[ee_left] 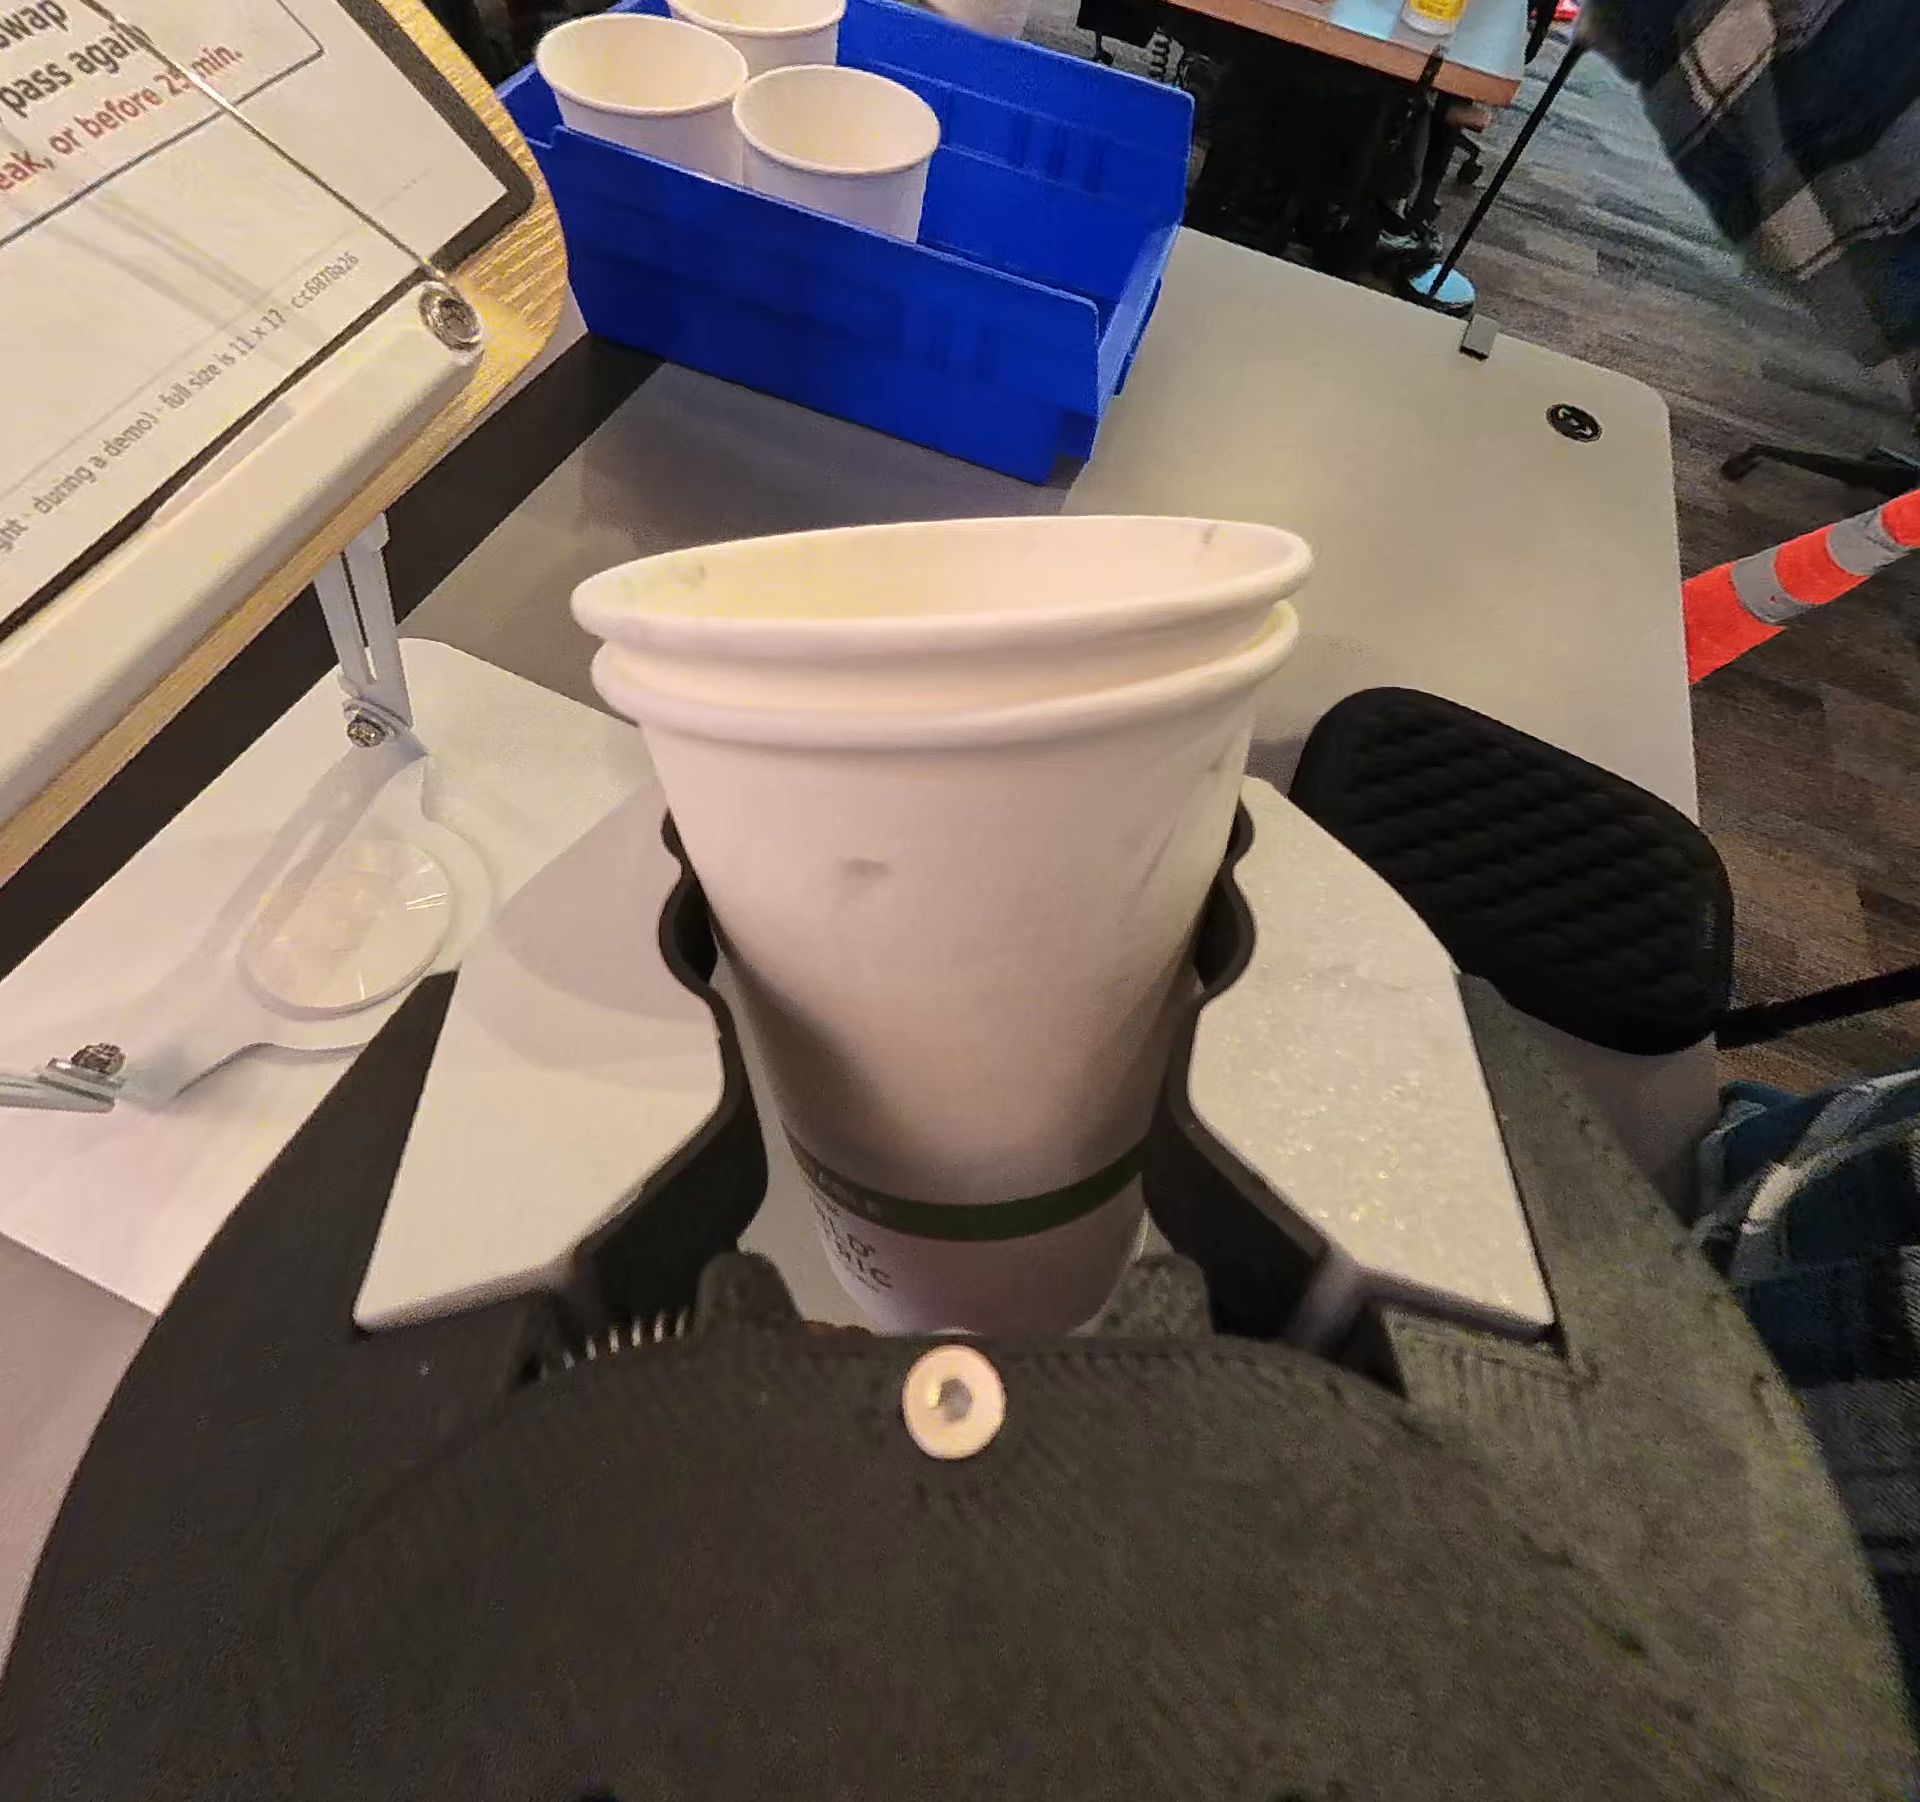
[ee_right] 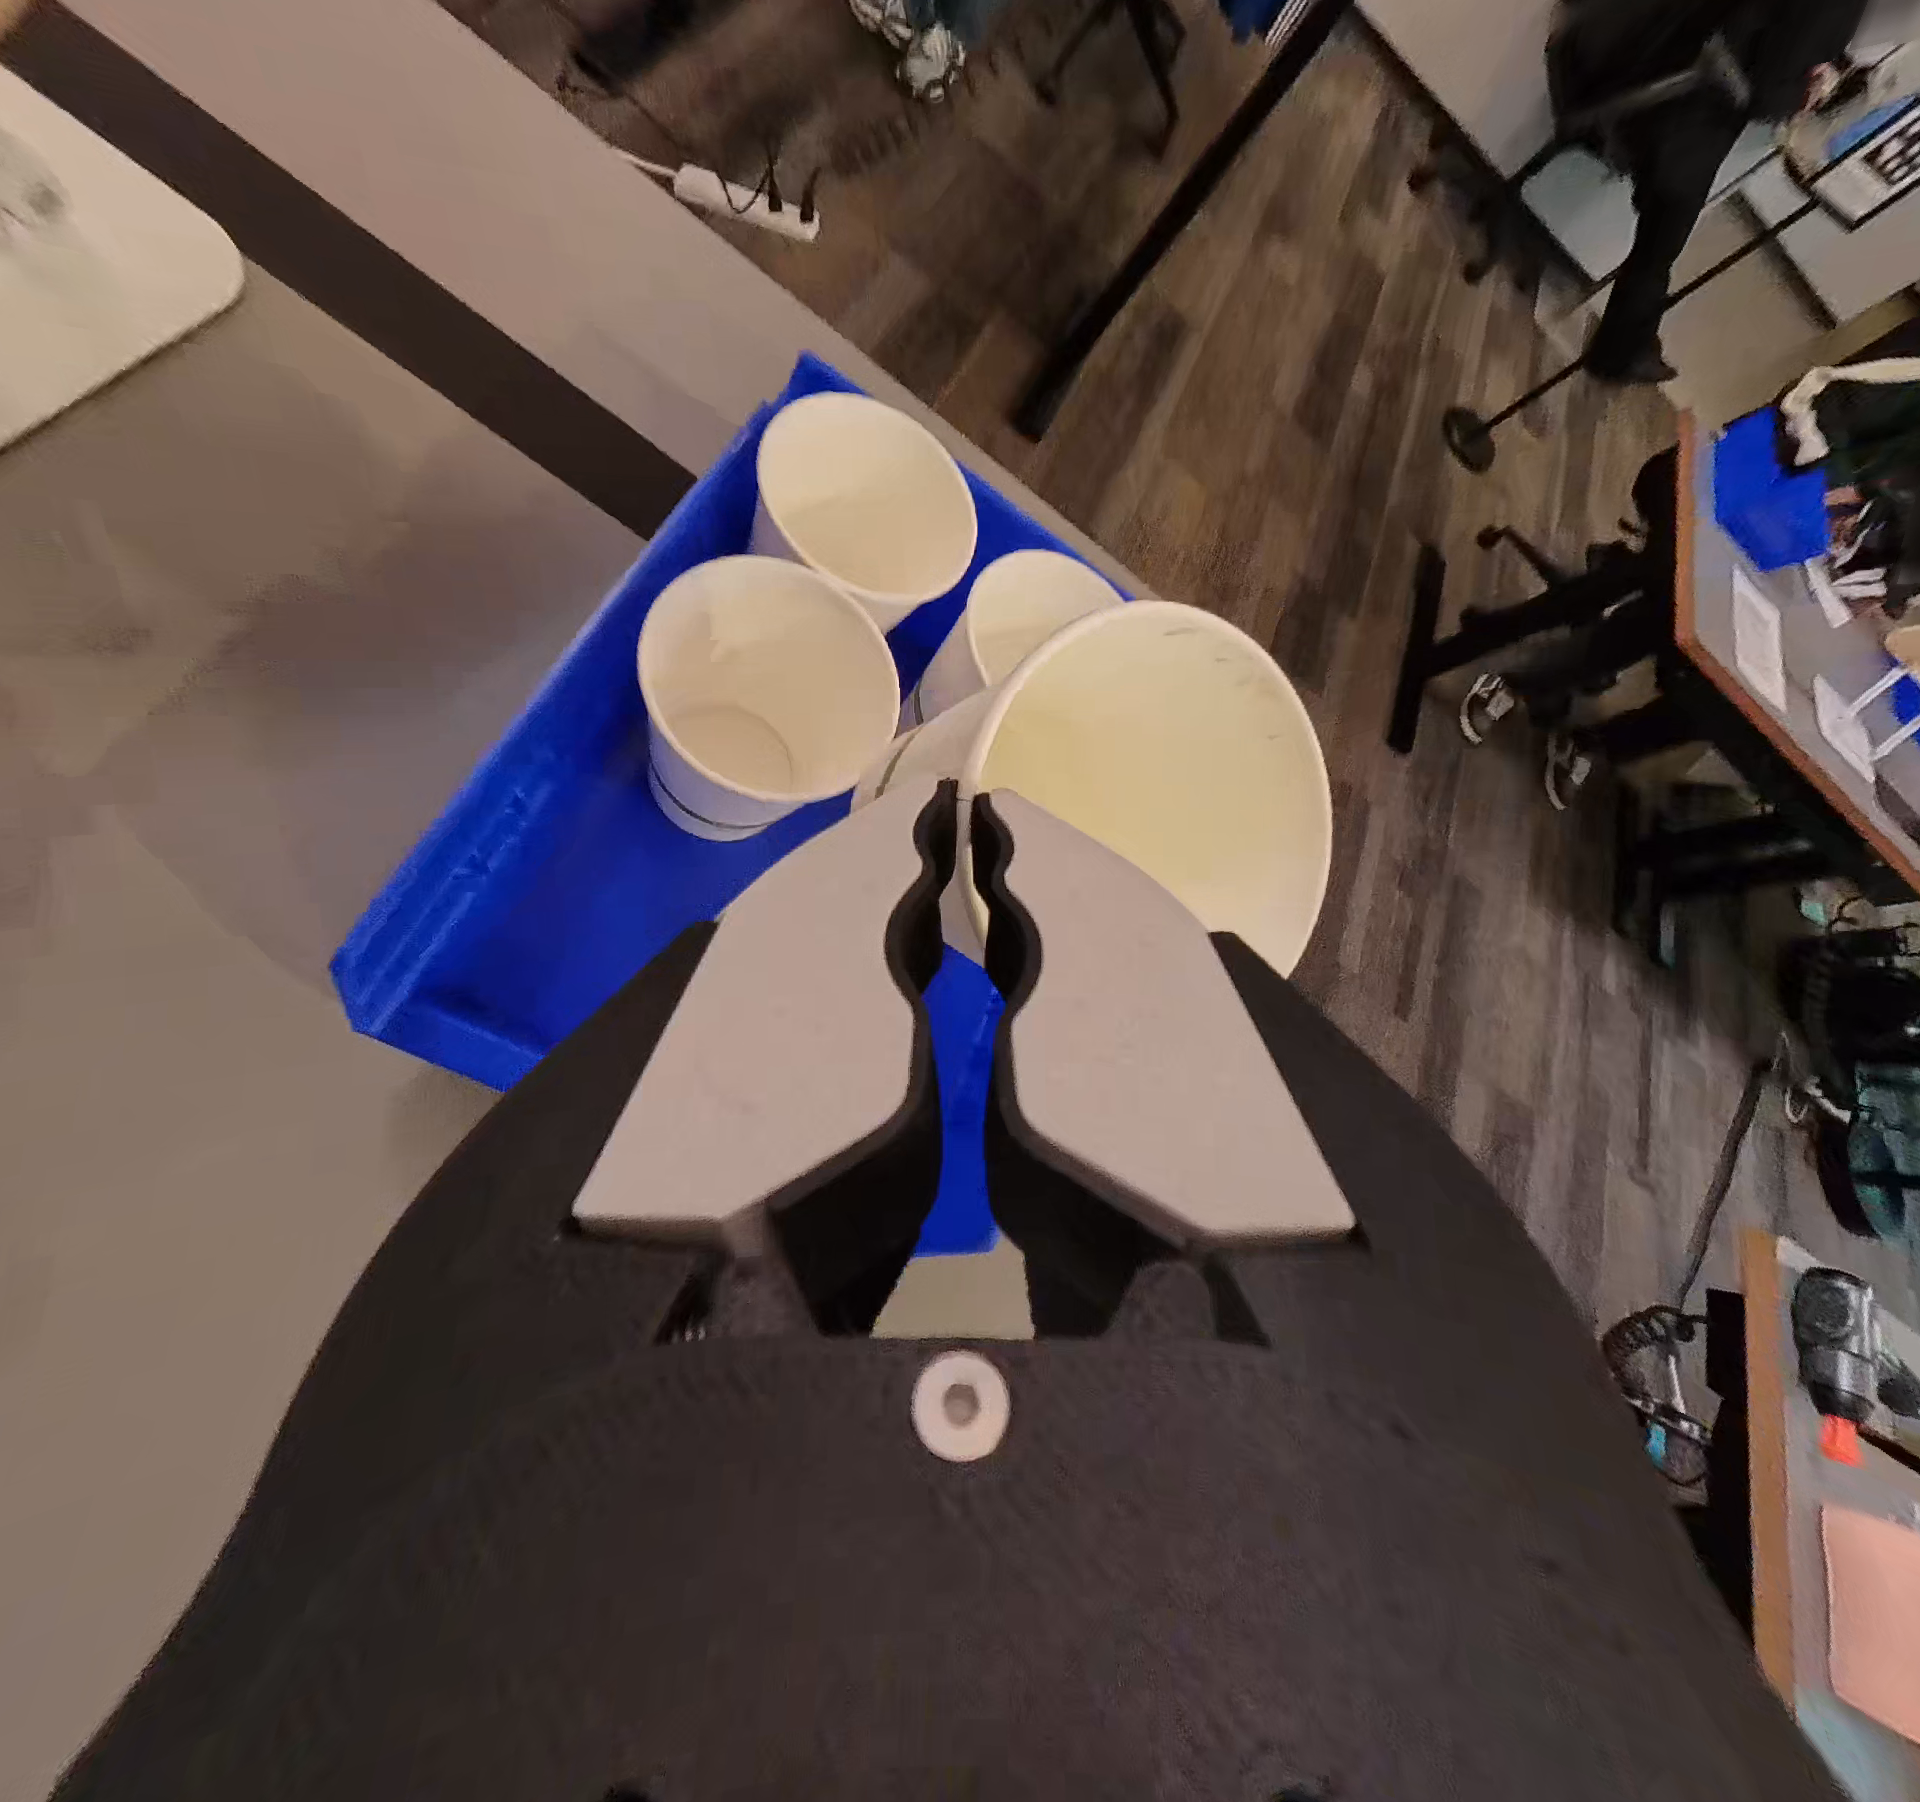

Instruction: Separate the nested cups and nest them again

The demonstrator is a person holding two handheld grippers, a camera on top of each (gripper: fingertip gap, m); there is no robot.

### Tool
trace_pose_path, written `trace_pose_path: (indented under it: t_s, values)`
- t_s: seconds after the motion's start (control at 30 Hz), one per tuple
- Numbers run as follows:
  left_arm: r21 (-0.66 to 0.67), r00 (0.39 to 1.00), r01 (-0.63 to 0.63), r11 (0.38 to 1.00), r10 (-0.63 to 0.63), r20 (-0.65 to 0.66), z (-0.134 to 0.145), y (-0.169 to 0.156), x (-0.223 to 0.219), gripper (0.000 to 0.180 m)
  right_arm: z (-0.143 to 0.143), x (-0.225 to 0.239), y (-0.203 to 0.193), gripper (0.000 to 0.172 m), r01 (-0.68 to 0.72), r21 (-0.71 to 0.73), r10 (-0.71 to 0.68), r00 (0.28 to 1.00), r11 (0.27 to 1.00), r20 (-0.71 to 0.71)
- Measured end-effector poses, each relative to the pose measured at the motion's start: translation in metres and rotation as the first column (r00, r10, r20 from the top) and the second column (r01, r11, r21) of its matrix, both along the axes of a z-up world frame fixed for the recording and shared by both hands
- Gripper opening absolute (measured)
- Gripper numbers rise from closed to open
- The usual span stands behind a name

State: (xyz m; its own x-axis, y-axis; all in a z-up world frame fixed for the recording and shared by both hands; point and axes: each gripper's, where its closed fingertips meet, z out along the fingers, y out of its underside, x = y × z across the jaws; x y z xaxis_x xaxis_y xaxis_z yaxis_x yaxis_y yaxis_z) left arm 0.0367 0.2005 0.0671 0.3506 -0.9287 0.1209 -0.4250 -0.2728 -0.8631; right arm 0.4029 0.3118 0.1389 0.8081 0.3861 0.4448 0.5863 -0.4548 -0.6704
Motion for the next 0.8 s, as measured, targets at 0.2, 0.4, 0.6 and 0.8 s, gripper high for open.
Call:
trace_pose_path:
  t_s: [0.2, 0.4, 0.6, 0.8]
  values:
    - [-0.004, 1.0, -0.022, 1.0, 0.022, -0.006, -0.004, 0.004, -0.003, 0.092, -0.049, 0.016, 0.017, 0.003, 0.023, -0.085, -0.019, 0.998, 0.996, 0.053]
    - [-0.01, 0.999, -0.032, 0.999, 0.032, -0.007, -0.007, 0.005, -0.002, 0.093, -0.099, 0.021, 0.028, 0.003, 0.015, -0.178, -0.004, 0.998, 0.984, 0.061]
    - [-0.016, 0.999, -0.037, 0.999, 0.037, -0.011, -0.01, 0.007, 0.0, 0.093, -0.13, 0.017, 0.039, 0.003, -0.006, -0.237, 0.023, 0.997, 0.971, 0.069]
    - [-0.018, 0.999, -0.034, 0.999, 0.034, -0.014, -0.011, 0.008, 0.003, 0.093, -0.132, 0.013, 0.046, 0.004, -0.017, -0.253, 0.028, 0.999, 0.967, 0.04]
